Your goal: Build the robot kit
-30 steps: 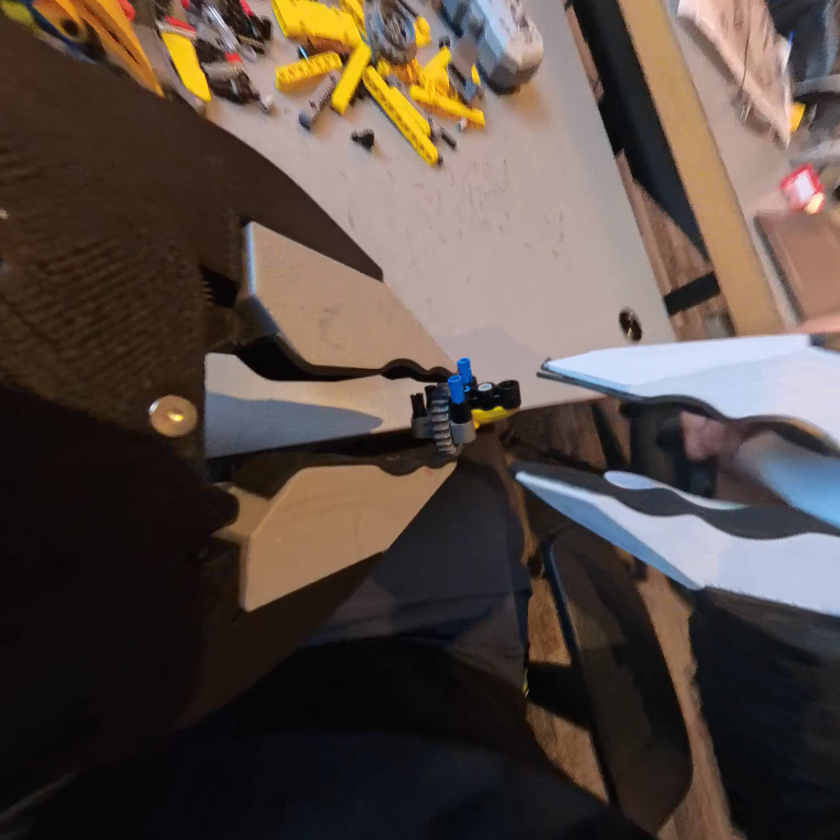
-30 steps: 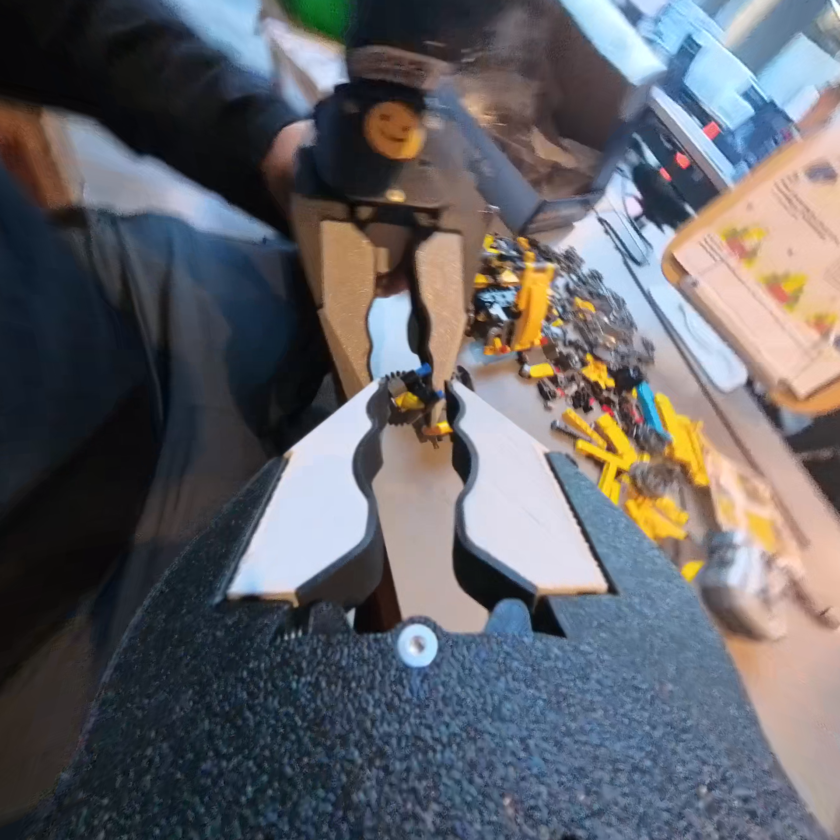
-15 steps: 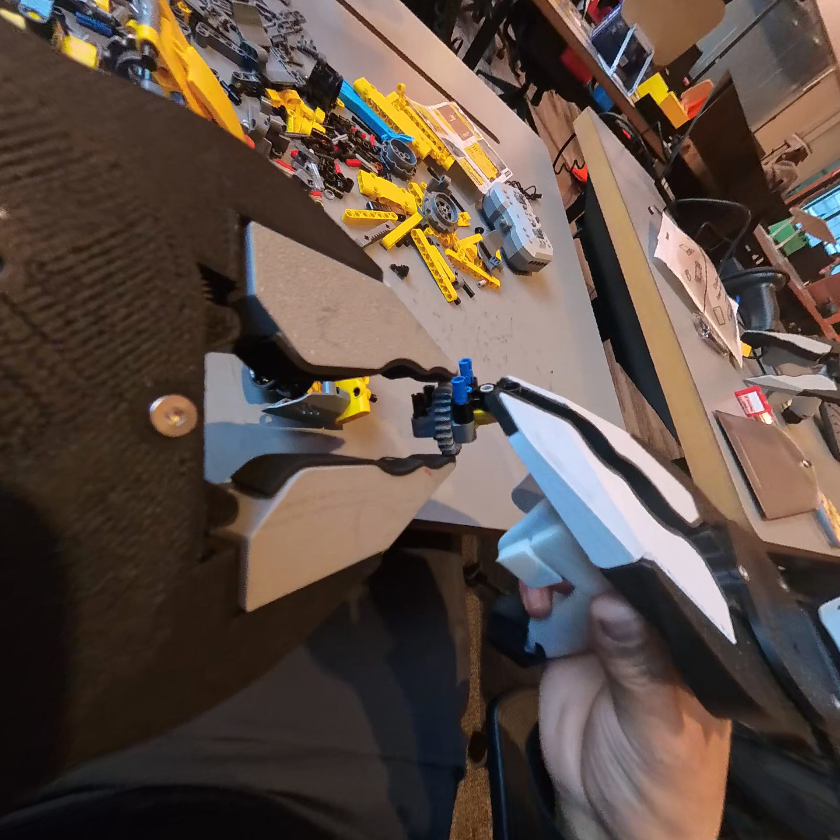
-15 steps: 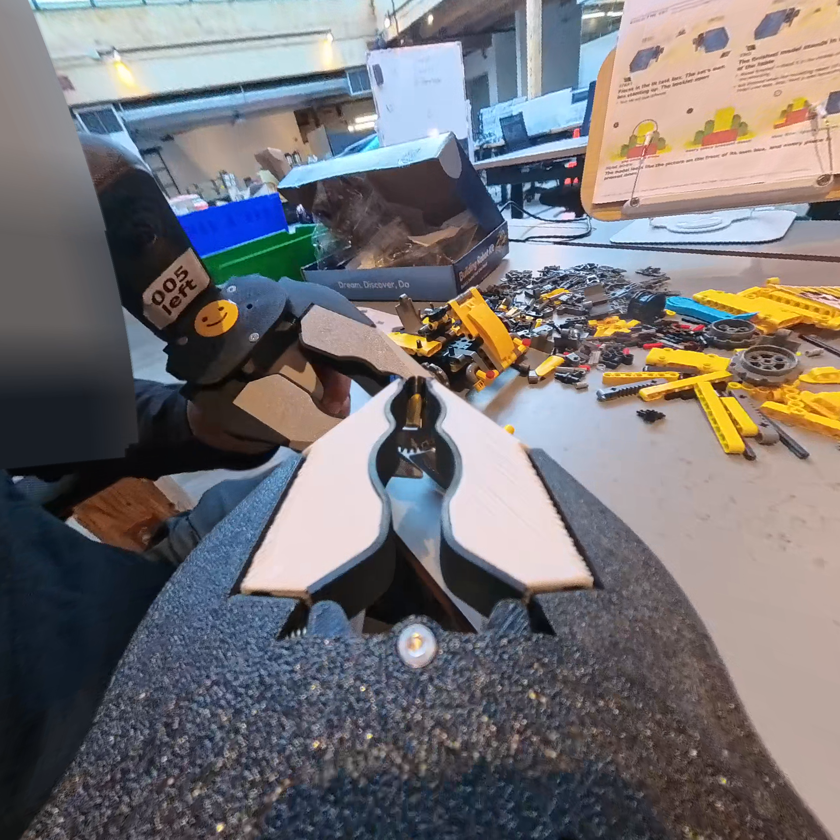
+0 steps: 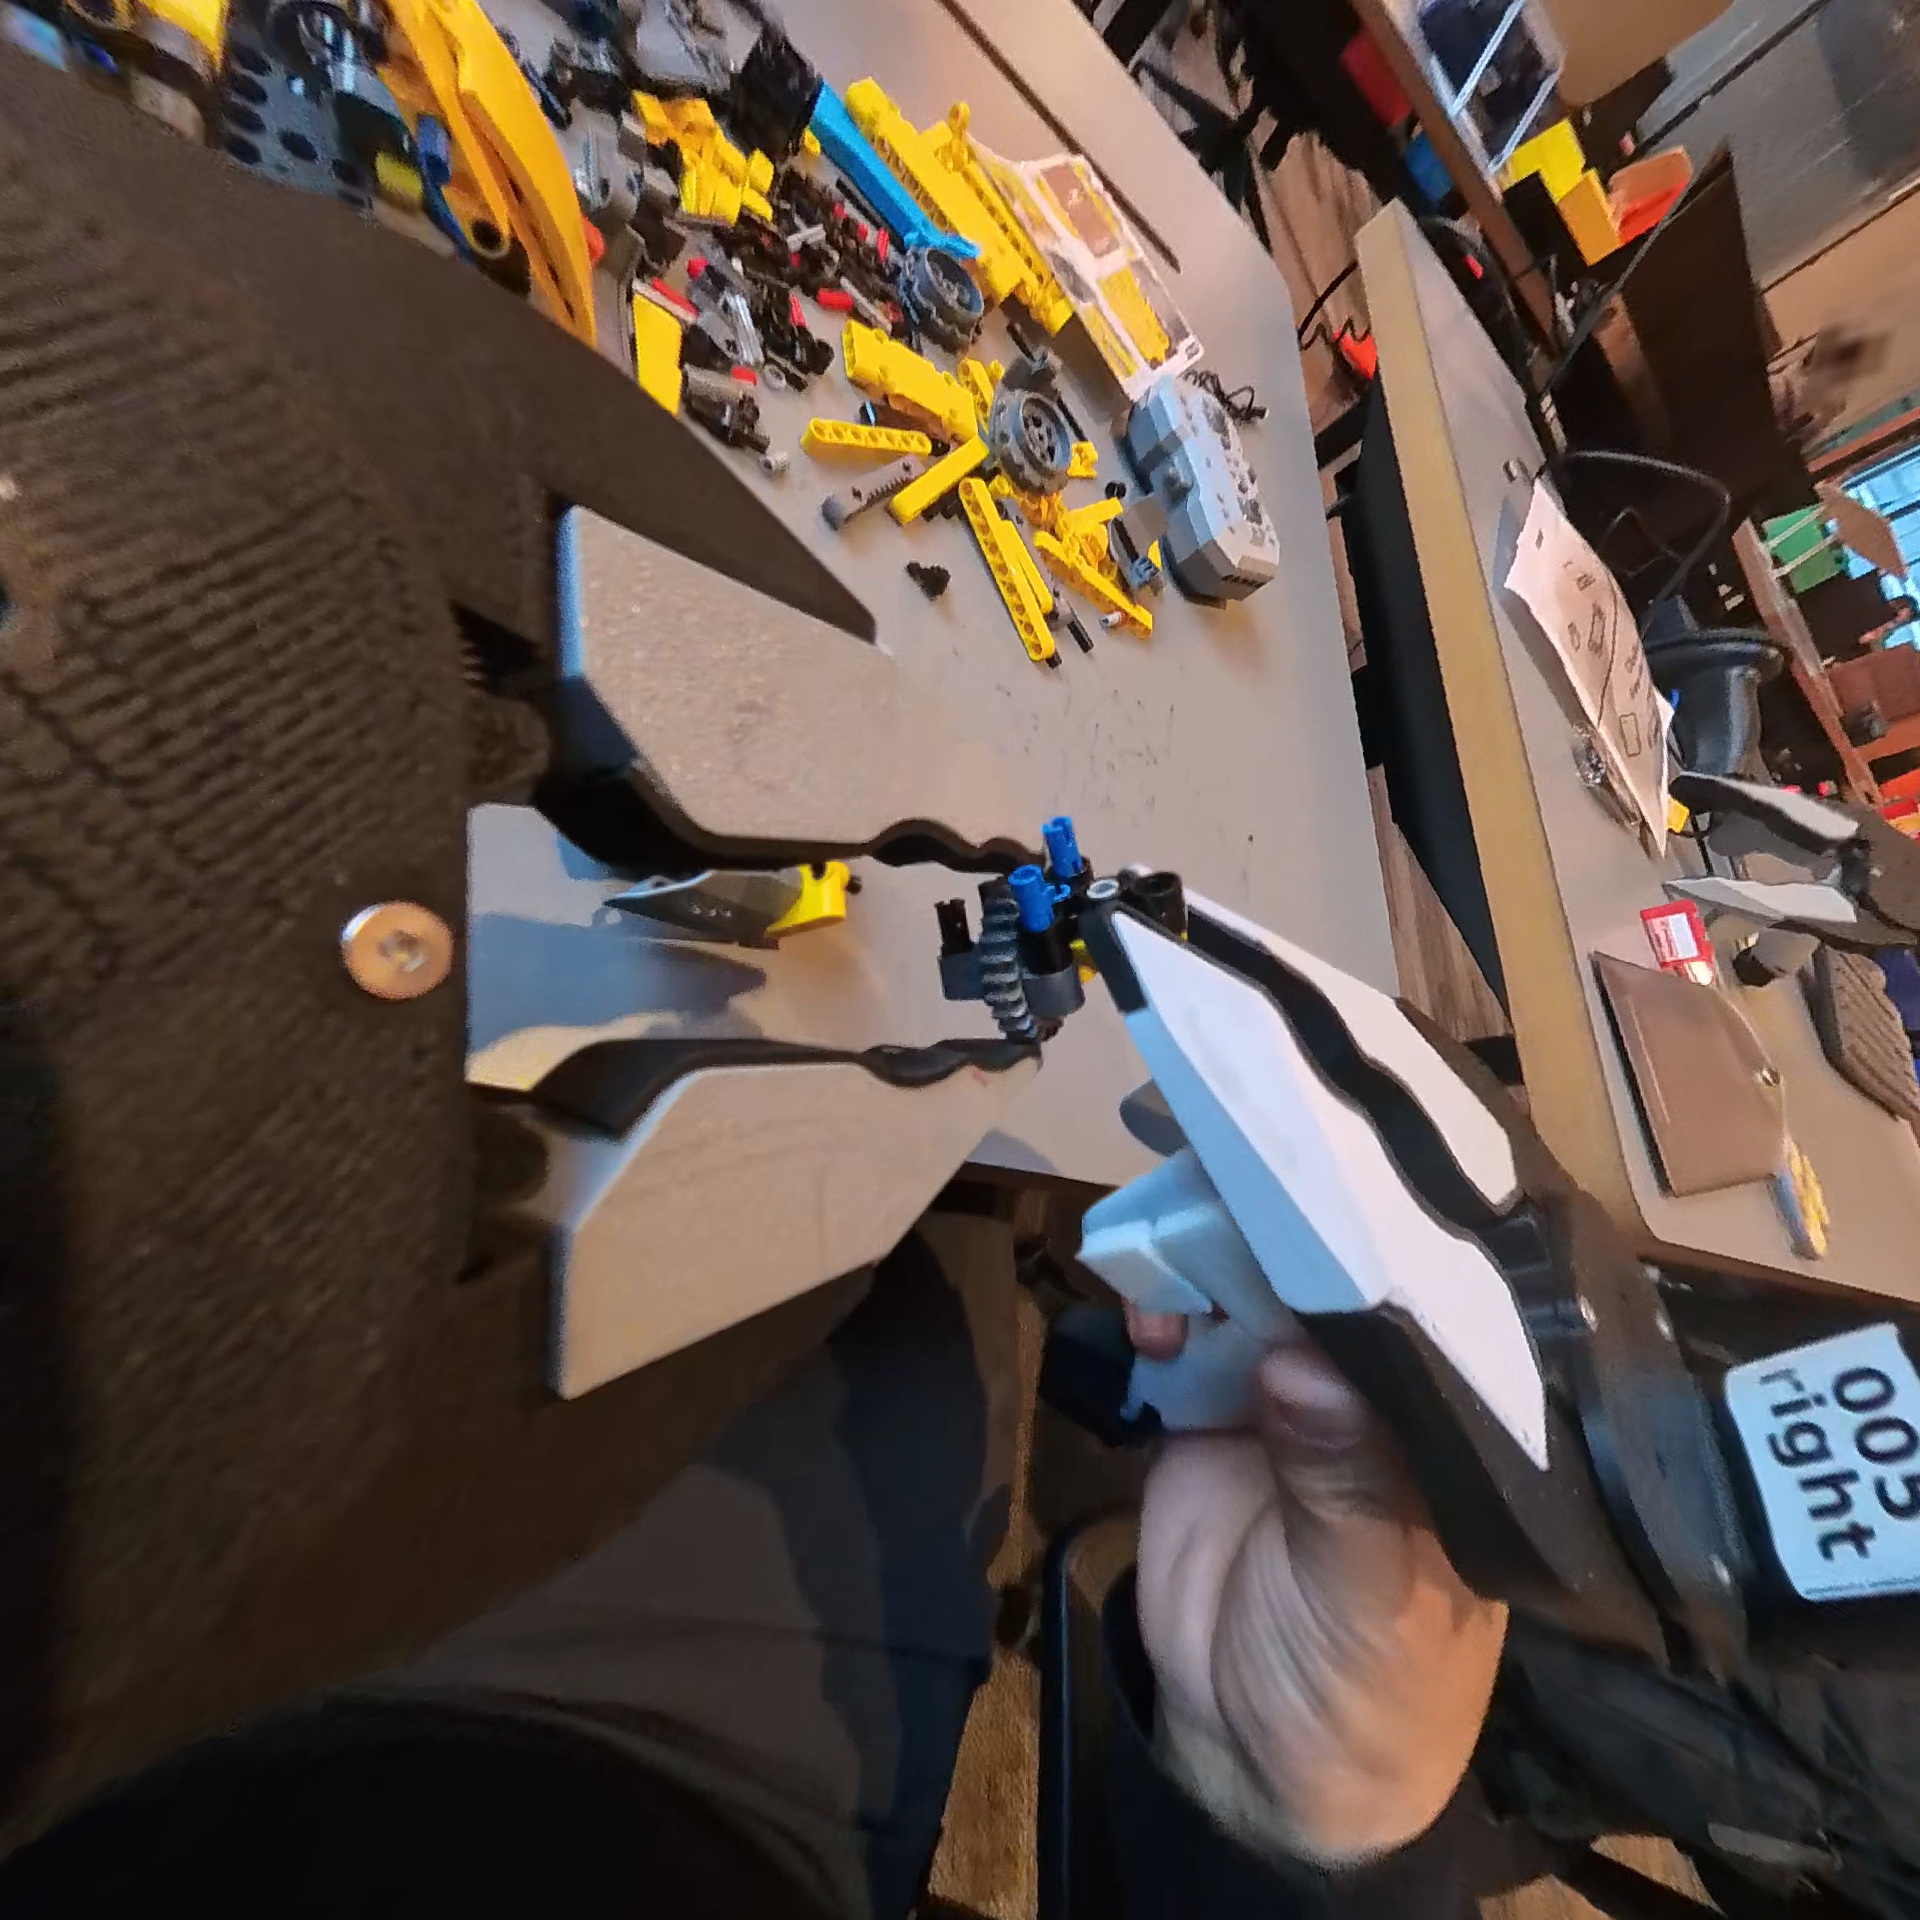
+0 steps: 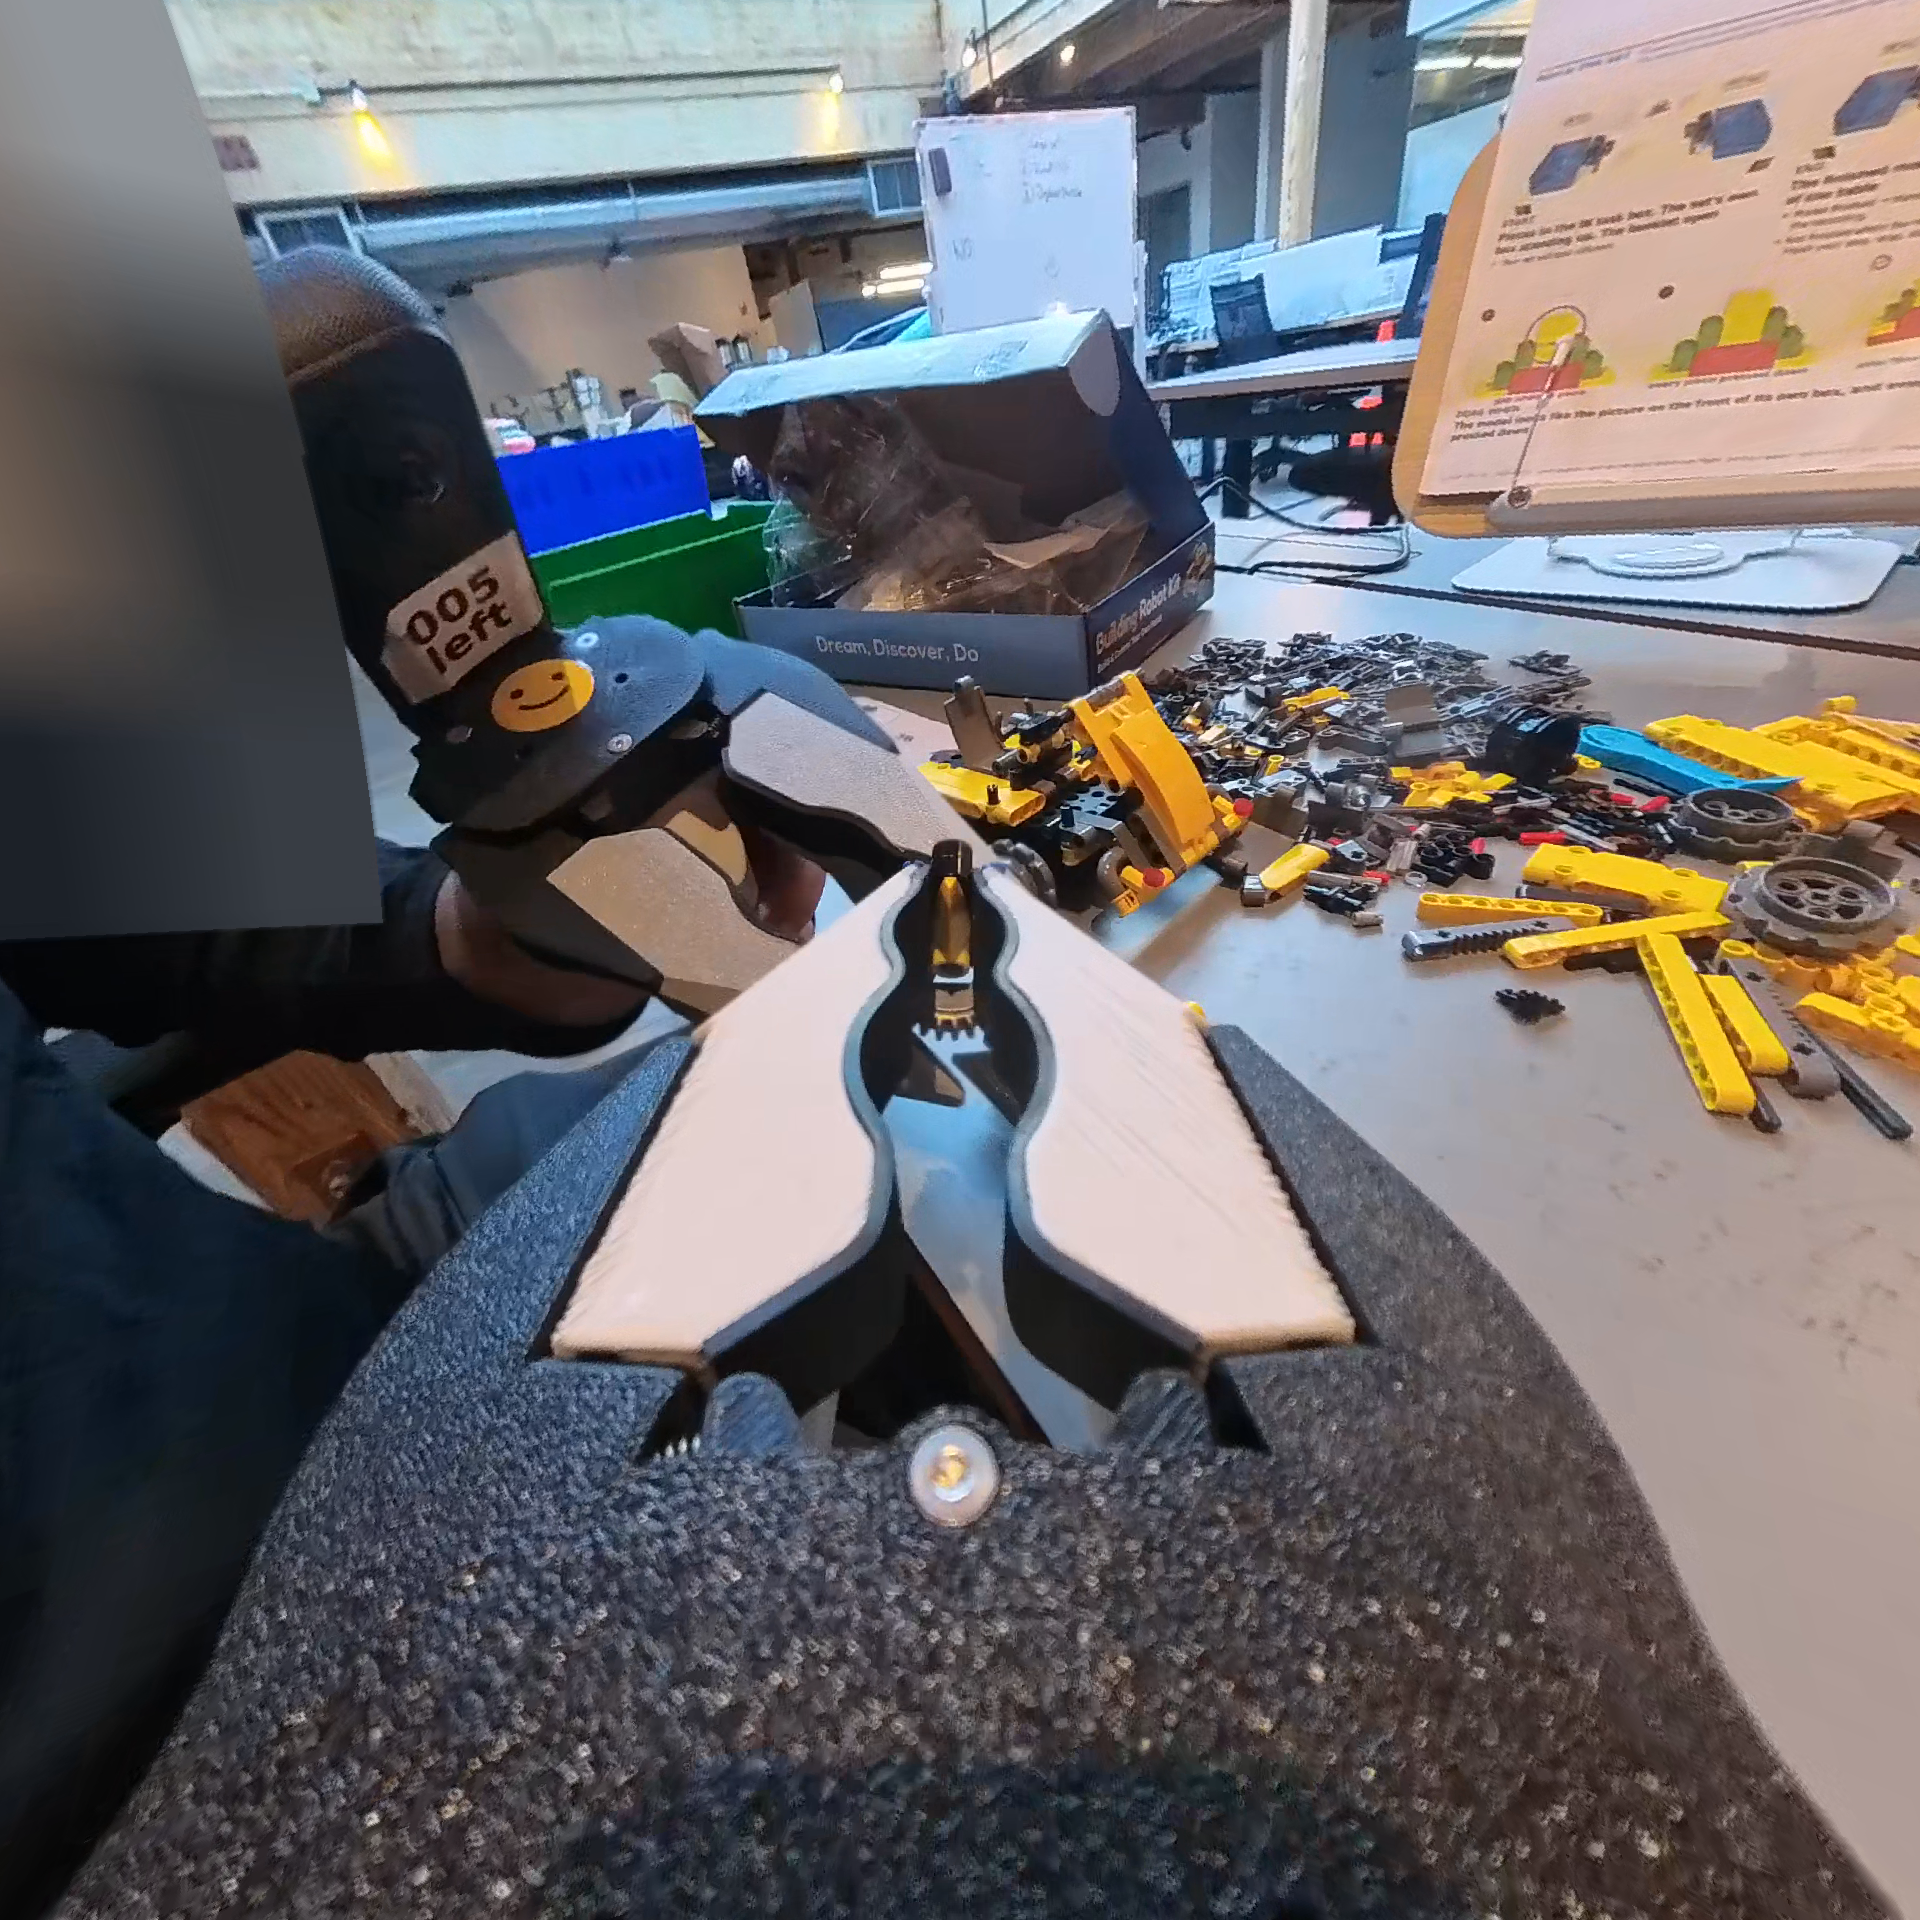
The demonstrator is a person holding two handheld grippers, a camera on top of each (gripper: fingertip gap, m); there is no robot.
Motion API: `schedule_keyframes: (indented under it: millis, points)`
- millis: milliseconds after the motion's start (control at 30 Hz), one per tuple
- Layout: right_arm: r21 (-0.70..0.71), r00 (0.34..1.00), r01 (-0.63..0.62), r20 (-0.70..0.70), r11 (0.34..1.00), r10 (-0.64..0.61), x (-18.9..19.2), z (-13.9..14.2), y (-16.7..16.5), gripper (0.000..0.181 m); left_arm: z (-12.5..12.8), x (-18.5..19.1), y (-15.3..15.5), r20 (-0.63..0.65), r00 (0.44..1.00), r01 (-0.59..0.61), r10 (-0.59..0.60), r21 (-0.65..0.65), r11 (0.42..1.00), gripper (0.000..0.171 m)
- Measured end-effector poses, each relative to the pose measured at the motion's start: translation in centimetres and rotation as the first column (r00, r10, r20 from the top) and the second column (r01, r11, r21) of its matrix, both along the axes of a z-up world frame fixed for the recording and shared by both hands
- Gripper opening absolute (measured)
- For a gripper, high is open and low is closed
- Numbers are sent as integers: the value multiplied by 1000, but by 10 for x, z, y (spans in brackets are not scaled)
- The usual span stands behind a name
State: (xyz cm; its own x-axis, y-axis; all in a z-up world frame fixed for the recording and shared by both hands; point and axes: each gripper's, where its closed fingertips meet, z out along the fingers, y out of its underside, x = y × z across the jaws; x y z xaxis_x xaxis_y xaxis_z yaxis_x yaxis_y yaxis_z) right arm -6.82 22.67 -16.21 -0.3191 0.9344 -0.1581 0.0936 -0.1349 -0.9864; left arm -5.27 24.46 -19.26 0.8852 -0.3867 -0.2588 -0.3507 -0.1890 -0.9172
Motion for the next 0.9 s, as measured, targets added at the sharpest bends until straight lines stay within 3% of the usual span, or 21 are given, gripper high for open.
schedule_keyframes:
  millis: [33, 133, 333, 433, 567, 700, 900]
  points:
    - [9, 1000, -6, 8, 1000, 6, 0, -1, 1, 6, -2, -1, 0, 5, 1000, 3, -3, -14, 1000, 29]
    - [34, 999, -35, 43, 999, 33, 0, -2, 9, 6, -7, -12, -4, 8, 1000, -9, 9, -62, 998, 46]
    - [102, 944, -182, 295, 978, 145, -6, -23, 25, 6, -35, -50, -14, 26, 998, -52, 60, -236, 970, 74]
    - [202, 874, -320, 441, 926, 206, -9, -40, 25, 6, -50, -62, -15, 28, 997, -56, 68, -307, 950, 78]
    - [337, 781, -481, 585, 809, 220, -19, -58, 28, 7, -68, -70, -14, -17, 998, -67, 65, -383, 921, 87]
    - [283, 687, -591, 668, 755, 287, -27, -63, 26, 7, -78, -70, -10, -32, 998, -63, 54, -423, 904, 88]
    - [117, 612, -622, 689, 774, 387, -37, -56, 31, 7, -84, -66, -9, 6, 1000, -8, 13, -473, 881, 79]
